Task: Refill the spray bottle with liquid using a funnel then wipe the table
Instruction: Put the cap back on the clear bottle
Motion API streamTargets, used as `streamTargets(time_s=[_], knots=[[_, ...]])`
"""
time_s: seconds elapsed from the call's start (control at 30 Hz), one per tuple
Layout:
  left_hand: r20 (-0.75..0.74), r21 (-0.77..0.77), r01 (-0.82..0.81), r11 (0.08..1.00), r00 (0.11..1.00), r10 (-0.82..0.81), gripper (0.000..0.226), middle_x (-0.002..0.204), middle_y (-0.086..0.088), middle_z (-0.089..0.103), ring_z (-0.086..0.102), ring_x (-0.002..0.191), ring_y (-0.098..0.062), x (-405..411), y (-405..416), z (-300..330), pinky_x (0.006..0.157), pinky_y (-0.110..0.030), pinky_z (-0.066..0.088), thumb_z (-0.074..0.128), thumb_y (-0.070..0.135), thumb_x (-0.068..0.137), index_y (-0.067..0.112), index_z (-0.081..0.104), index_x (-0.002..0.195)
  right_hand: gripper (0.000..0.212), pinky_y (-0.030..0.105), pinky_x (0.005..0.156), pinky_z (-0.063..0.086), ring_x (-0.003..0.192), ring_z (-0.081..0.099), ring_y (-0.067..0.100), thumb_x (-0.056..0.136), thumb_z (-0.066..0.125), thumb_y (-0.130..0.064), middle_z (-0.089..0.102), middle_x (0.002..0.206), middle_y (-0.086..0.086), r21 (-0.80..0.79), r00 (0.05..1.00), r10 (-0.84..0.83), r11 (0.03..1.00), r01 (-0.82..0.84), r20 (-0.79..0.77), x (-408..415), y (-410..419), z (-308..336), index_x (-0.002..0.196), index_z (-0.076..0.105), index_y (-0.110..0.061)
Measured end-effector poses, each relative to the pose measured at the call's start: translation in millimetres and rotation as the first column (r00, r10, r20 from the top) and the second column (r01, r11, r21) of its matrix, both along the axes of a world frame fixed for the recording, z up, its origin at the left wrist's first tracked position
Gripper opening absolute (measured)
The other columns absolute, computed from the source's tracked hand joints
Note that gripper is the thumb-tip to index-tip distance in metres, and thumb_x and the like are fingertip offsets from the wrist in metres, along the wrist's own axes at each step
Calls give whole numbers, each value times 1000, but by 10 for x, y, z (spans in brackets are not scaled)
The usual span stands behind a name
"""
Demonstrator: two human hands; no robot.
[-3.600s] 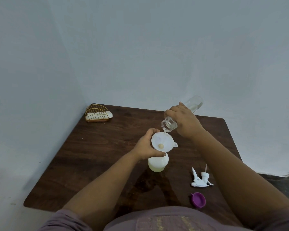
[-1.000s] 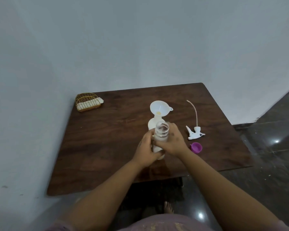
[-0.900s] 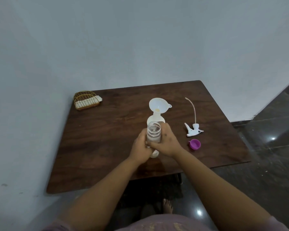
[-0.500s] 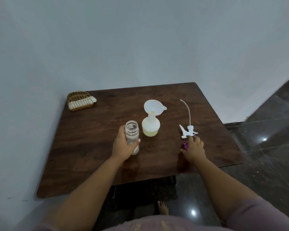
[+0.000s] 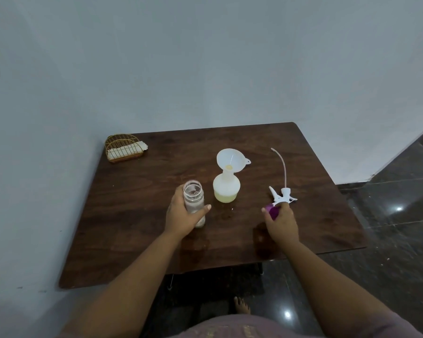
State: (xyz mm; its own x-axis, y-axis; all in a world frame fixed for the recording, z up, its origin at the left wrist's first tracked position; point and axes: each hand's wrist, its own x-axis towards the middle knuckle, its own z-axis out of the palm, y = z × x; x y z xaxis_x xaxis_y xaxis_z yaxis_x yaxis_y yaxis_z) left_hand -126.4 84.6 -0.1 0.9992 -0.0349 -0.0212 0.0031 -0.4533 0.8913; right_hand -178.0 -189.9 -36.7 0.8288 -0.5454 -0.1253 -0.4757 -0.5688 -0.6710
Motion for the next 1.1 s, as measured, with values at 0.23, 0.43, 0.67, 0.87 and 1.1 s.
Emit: streamTargets(time_s=[0.23,0.43,0.67,0.87,1.1], knots=[[22,-98,-3,995,1000,5,95,132,12,54,53,123,-13,-2,8,231,103,-45,48,80,69,51,45,37,132,19,27,64,52,85,61,19,93,57,-36,60,107,7,857,985,-27,497,-134,170,123,819,760,104,63,-21],[98,-135,86,987,993,-73,56,114,8,66,64,106,-11,21,2,346,91,-47,53,71,59,72,29,54,117,49,23,69,54,90,67,17,65,88,-24,64,100,6,620,861,213,616,-486,462,356,1165,1221,95,50,-17],[51,-122,194,974,981,-189,38,121,-1,59,60,111,-18,47,41,309,90,-32,53,65,21,90,30,46,122,47,22,90,48,104,51,10,91,60,-33,42,122,0,-287,524,797,599,-747,300,541,1384,1083,133,45,-22],[25,-87,228,970,974,-226,46,124,0,57,58,116,-15,107,90,214,95,-40,54,67,25,87,24,46,128,44,27,91,47,112,52,19,96,51,-32,48,126,5,-485,520,853,474,-735,45,616,1497,1178,135,38,-16],[71,-161,273,948,962,-265,39,114,-4,58,61,105,1,92,99,166,84,-18,51,60,1,90,17,43,121,37,36,84,48,102,54,27,100,35,-37,49,114,12,-553,522,838,362,-750,-159,633,1607,1242,129,37,-15]])
